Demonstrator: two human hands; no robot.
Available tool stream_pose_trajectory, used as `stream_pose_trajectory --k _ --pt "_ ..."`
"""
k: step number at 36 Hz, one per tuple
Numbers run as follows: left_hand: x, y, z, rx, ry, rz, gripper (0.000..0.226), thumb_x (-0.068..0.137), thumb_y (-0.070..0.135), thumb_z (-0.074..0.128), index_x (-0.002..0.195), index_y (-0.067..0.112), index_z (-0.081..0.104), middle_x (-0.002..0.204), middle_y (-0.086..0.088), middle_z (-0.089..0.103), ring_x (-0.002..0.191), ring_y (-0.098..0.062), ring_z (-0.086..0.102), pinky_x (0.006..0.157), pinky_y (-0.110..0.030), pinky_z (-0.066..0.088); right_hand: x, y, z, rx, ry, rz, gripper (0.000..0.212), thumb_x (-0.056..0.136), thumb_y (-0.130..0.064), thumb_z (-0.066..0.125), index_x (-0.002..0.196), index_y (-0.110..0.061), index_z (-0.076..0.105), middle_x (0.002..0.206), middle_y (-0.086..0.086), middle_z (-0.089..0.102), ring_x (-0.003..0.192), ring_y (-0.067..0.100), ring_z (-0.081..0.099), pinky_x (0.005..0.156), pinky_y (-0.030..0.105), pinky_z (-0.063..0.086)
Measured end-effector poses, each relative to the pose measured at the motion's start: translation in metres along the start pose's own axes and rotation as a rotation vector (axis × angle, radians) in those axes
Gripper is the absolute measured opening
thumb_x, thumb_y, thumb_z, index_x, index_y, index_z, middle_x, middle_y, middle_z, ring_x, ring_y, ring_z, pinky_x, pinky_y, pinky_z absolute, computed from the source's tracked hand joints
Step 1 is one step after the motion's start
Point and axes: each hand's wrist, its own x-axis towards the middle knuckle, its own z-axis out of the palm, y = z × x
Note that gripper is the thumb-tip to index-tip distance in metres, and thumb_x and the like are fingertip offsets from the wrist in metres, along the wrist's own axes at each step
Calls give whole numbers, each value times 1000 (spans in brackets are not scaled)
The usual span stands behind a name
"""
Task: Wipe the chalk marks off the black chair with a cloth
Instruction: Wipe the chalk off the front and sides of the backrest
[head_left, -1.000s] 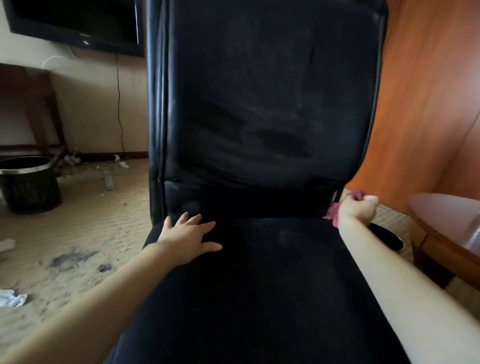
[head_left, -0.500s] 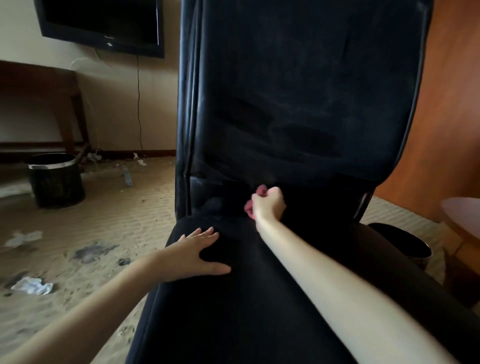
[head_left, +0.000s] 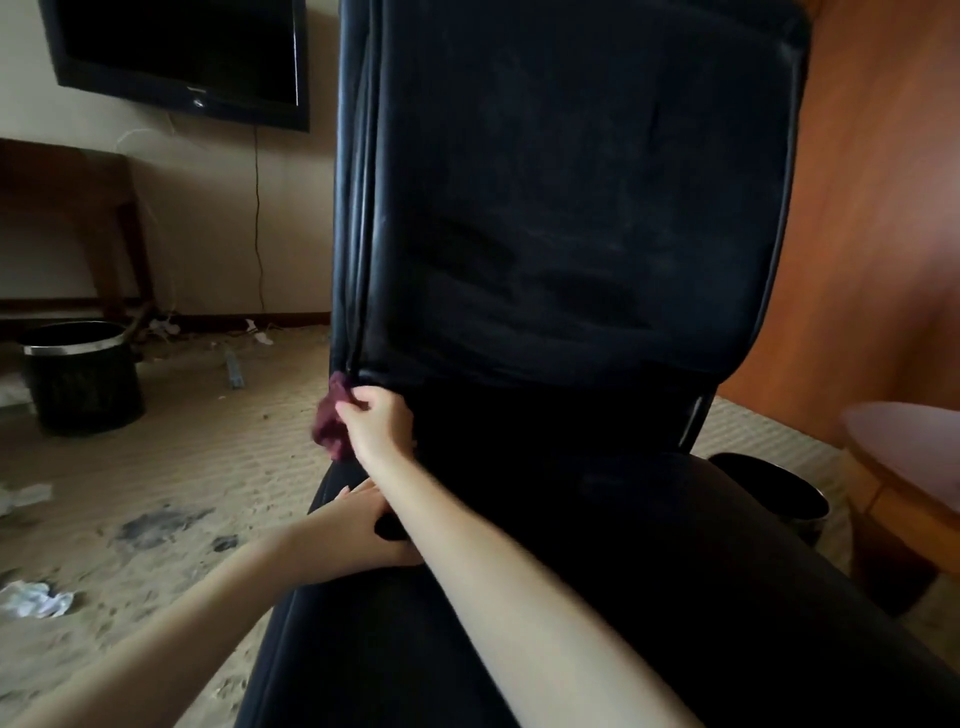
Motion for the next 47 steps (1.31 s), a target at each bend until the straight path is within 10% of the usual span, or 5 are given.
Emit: stream_pose_trajectory --k 4,9,20,23,47 --pt "2 4 -5 18 -7 10 55 50 77 54 101 61 39 128 22 43 132 -6 34 117 -53 8 3 -2 -8 104 140 93 23 88 -6 58 107 5 68 105 21 69 102 34 63 90 34 49" --pt "6 6 -14 102 -147 -122 139 30 101 43 149 40 6 152 25 -9 145 -9 -11 120 -42 2 13 17 -84 255 405 217 24 88 2 52 103 5 70 104 21 70 98 32 65 80 32 48" --pt "35 25 -34 356 -310 -224 150 19 104 38 150 39 2 159 12 -8 147 -16 -3 118 -40 7 2 54 -355 284 1156 190 26 95 -14 48 115 -1 59 113 20 64 103 36 62 89 40 50" --pt "48 44 -35 475 -300 -308 112 64 79 57 152 34 6 160 7 7 145 -18 17 116 -32 18 -7 53 -398 186 1261 88 11 93 -16 50 97 -17 60 98 10 66 93 29 63 85 37 51" --pt "145 210 145 377 10 98 68 88 71 31 148 40 23 159 9 11 148 -22 1 115 -55 -4 6 88 -420 -326 841 -107 14 87 -2 62 84 -9 50 84 6 57 79 19 51 64 16 31"
